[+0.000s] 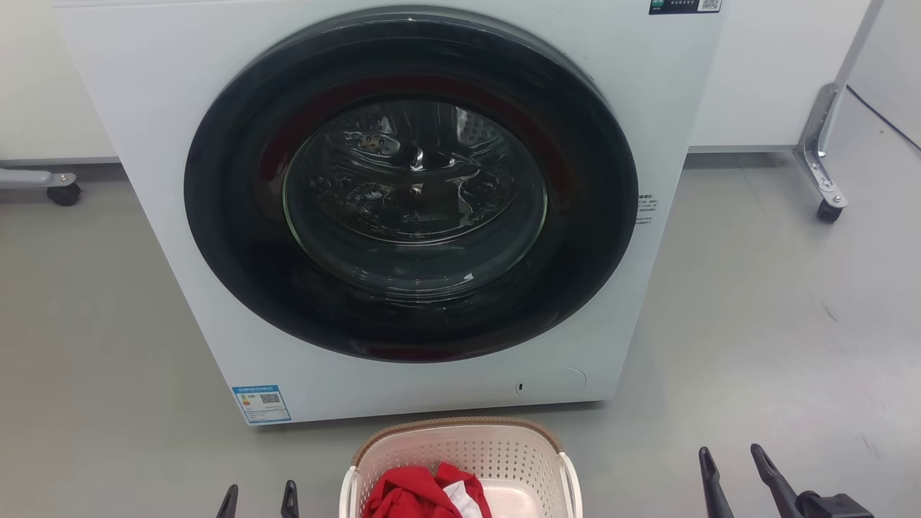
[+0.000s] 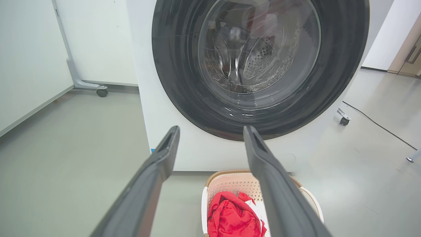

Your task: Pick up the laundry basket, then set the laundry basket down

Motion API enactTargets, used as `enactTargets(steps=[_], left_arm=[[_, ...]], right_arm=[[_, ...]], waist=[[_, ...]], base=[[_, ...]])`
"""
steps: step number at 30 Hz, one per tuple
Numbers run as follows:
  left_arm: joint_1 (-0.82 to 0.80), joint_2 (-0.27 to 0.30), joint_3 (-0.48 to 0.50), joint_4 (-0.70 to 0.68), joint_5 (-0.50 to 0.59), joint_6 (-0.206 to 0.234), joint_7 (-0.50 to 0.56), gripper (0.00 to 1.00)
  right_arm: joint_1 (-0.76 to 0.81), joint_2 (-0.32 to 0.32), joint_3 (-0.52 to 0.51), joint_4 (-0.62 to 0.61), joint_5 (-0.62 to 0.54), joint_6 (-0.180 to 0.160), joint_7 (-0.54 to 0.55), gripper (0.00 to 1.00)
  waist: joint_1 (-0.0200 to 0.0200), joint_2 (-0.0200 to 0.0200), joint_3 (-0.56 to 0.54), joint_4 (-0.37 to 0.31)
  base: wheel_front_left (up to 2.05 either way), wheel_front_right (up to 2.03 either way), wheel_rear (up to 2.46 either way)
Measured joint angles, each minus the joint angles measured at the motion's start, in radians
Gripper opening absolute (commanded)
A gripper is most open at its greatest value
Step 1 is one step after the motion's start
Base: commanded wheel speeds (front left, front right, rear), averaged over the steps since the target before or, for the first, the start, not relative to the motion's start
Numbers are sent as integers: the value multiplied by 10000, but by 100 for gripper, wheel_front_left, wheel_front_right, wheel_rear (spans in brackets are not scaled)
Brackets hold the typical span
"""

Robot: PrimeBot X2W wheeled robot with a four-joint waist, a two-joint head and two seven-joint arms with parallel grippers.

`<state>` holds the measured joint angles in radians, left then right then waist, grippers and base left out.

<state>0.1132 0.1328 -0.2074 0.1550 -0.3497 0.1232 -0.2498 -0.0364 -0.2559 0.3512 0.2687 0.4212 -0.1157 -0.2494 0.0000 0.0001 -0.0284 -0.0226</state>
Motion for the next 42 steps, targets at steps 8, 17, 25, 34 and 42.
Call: enactTargets(steps=[8, 17, 25, 34, 42], left_arm=[[7, -54, 50, -69, 15, 2, 73, 100], [41, -96, 69, -100, 69, 2, 257, 100], [152, -113, 88, -98, 81, 4, 462, 100], [204, -176, 38, 157, 73, 2, 545, 0], [312, -245, 138, 474, -293, -100, 677, 0]], right_arm=[[214, -4, -192, -228, -138, -75, -2, 100], [301, -6, -318, -382, -280, -75, 17, 100], [313, -6, -410, -454, -384, -77, 128, 100], [584, 90, -370, -332, -445, -79, 324, 0], [854, 314, -548, -52, -92, 27, 472, 0]], waist=[[0, 0, 2, 38], [0, 0, -7, 76], [0, 0, -70, 73], [0, 0, -124, 69], [0, -1, -101, 76]], base=[[0, 0, 0], [0, 0, 0], [0, 0, 0], [0, 0, 0], [0, 0, 0]])
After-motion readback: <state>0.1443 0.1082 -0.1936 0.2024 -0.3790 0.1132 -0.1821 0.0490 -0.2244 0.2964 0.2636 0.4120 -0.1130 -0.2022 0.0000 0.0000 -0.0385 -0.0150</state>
